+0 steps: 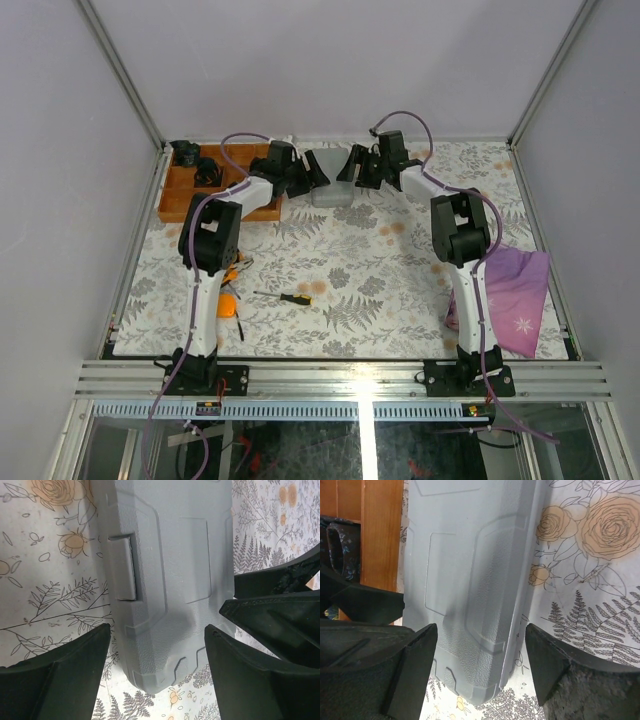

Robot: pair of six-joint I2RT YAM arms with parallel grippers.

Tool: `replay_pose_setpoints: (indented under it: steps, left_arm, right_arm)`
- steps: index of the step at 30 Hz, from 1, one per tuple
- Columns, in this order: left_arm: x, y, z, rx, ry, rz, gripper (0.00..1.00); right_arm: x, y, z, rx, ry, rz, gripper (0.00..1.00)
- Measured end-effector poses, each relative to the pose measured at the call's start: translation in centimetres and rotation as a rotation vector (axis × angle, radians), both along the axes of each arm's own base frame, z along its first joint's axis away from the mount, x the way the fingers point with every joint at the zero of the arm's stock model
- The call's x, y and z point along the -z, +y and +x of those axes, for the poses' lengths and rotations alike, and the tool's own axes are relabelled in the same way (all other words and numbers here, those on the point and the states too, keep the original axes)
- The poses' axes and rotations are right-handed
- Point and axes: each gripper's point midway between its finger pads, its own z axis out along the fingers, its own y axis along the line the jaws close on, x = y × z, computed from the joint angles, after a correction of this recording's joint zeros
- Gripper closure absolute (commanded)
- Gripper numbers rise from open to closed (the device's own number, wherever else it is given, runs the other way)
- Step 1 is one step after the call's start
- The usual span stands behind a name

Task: Sort the tools into containers
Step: Move the storage box to the center of the board.

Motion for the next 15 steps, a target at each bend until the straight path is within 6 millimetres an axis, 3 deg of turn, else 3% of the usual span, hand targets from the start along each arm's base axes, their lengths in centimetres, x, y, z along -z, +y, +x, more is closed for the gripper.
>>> replay_pose_setpoints:
  steps: [15]
  left_arm:
    - [1.2, -1.0, -0.5, 0.046, 0.02, -0.038, 0.34]
  right_arm:
    - [0.4, 0.3, -0.6, -0.029, 0.022, 0.026, 0.39]
